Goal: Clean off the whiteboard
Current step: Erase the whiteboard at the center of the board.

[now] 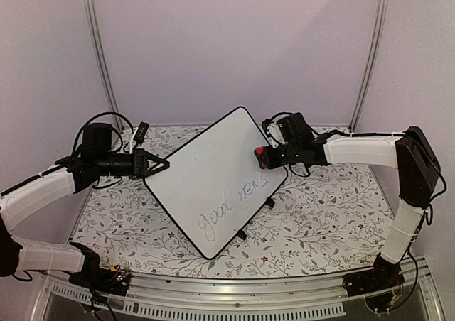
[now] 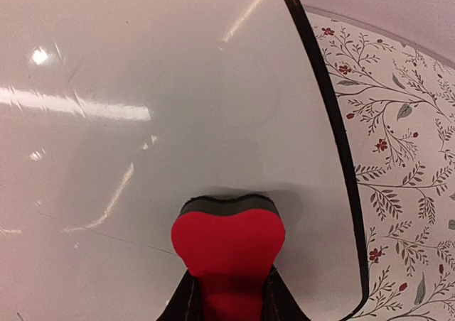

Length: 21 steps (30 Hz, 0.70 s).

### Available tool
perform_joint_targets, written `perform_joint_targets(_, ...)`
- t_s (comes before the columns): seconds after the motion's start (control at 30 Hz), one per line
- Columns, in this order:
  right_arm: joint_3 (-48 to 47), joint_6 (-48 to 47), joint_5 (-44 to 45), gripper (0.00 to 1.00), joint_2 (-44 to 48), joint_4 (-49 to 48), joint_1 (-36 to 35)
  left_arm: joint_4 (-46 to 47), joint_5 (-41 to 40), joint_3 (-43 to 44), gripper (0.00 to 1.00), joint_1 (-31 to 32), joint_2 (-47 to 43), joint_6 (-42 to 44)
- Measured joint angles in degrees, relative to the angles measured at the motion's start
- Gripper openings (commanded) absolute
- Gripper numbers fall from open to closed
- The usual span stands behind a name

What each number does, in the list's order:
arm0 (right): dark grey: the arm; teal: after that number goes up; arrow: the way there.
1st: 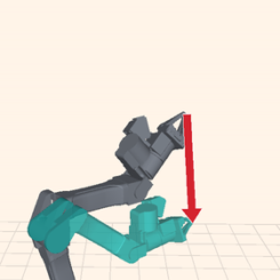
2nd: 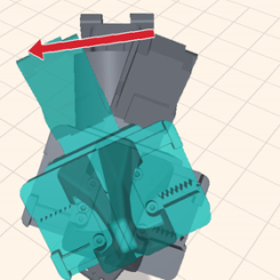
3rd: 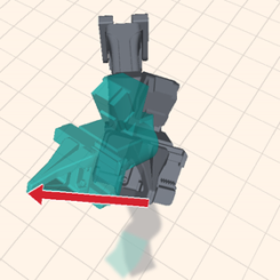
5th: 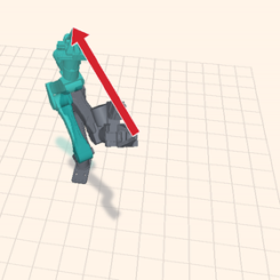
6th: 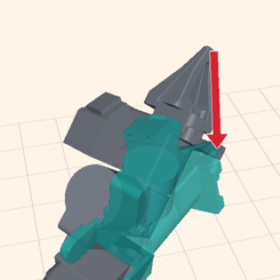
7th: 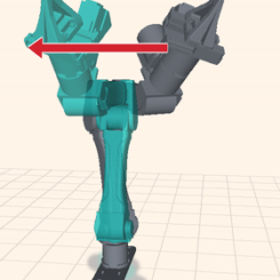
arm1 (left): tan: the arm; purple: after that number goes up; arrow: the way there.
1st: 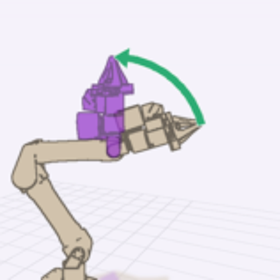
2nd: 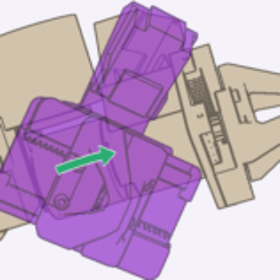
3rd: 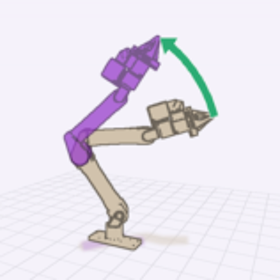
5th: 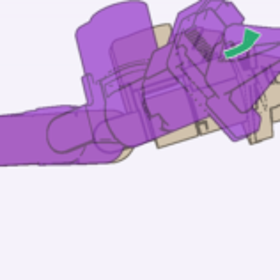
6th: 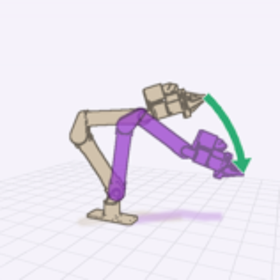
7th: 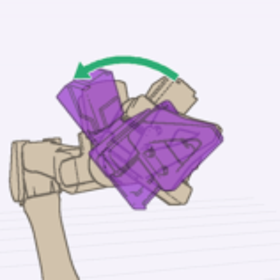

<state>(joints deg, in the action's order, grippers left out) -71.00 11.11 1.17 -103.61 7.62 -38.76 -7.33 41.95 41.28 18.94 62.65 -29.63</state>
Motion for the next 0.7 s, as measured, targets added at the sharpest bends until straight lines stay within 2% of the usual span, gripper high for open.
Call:
perform_joint_targets(0.13, -3.3, 0.0, -0.1, 0.0, -1.6, 1.0, 0.7, -0.2, -0.3, 0.0, 0.0, 0.0, 0.0, 0.0)
perform_joint_targets(0.3, -2.9, 0.1, -0.3, 0.0, -1.8, 0.5, 0.9, -0.2, -0.4, 0.0, 0.0, 0.0, 0.0, 0.0)
perform_joint_targets(0.7, 8.4, -0.1, -4.3, 0.0, 2.6, -4.2, 1.0, -0.2, -0.2, 0.0, 0.0, 0.0, 0.0, -0.2)
